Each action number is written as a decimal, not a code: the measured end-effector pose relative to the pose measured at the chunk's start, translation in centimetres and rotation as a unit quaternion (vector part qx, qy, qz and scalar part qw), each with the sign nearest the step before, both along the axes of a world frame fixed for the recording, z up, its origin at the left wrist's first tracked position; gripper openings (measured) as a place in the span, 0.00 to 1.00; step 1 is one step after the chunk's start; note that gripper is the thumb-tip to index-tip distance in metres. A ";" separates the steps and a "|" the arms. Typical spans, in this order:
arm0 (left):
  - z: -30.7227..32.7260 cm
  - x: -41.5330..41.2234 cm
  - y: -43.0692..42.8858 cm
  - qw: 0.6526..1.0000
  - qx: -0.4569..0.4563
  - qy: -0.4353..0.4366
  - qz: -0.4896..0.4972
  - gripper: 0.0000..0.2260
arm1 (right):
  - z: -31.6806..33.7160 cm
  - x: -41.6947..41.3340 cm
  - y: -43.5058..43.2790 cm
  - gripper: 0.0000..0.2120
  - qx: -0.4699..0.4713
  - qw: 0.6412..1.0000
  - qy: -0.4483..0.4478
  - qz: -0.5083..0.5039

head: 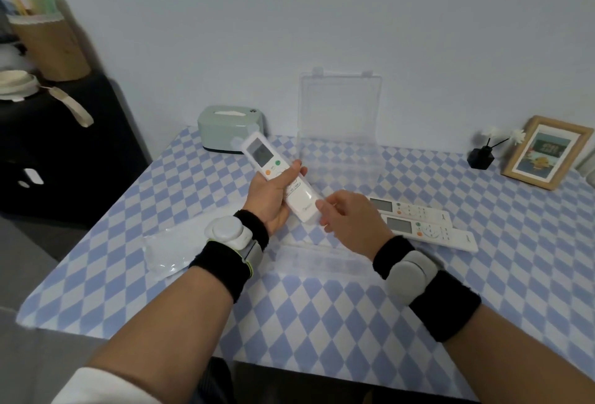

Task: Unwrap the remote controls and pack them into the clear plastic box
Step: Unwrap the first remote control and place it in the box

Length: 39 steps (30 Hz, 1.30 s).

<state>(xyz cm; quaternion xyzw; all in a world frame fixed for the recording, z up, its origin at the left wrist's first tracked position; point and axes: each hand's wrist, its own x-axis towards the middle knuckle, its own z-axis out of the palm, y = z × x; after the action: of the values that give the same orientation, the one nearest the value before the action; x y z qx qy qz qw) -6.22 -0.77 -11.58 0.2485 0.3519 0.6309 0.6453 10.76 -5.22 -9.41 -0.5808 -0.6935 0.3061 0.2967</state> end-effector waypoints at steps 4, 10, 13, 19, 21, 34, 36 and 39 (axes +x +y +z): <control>-0.4 -0.3 0.1 0.999 0.015 0.045 0.005 0.20 | 0.0 0.2 0.4 0.16 0.041 0.991 -0.103 0.079; -0.3 0.1 0.0 0.997 -0.019 0.052 0.058 0.14 | 0.3 -0.4 -0.6 0.19 0.171 0.955 -0.206 0.131; 0.0 0.5 -0.3 0.997 -0.002 0.039 0.068 0.14 | 0.2 0.7 -0.8 0.19 0.124 0.985 -0.096 0.074; 1.5 2.2 -1.6 0.998 -0.058 -0.020 0.001 0.27 | 0.0 1.4 -0.9 0.15 -0.044 0.998 0.053 0.015; 1.9 3.1 -2.0 0.996 -0.079 -0.022 -0.025 0.33 | -0.1 1.8 -1.1 0.13 -0.005 0.999 0.010 0.037; 3.0 3.8 -2.4 0.990 -0.108 -0.091 -0.003 0.28 | -1.2 1.6 -3.2 0.18 0.209 0.970 -0.088 0.085; 2.8 3.9 -2.3 0.989 -0.110 -0.099 0.014 0.28 | -1.4 1.4 -3.1 0.13 0.195 0.971 -0.105 0.087; 2.5 4.3 -2.0 0.991 -0.098 -0.074 0.049 0.19 | -2.0 1.2 -3.2 0.06 0.162 0.975 -0.130 0.074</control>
<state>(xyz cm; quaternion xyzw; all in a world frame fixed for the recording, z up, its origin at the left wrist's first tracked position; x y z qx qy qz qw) -1.90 -2.78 -9.12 0.1190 0.3750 0.6412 0.6589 11.91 -8.45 -11.42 -0.5066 -0.8077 0.1327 0.2708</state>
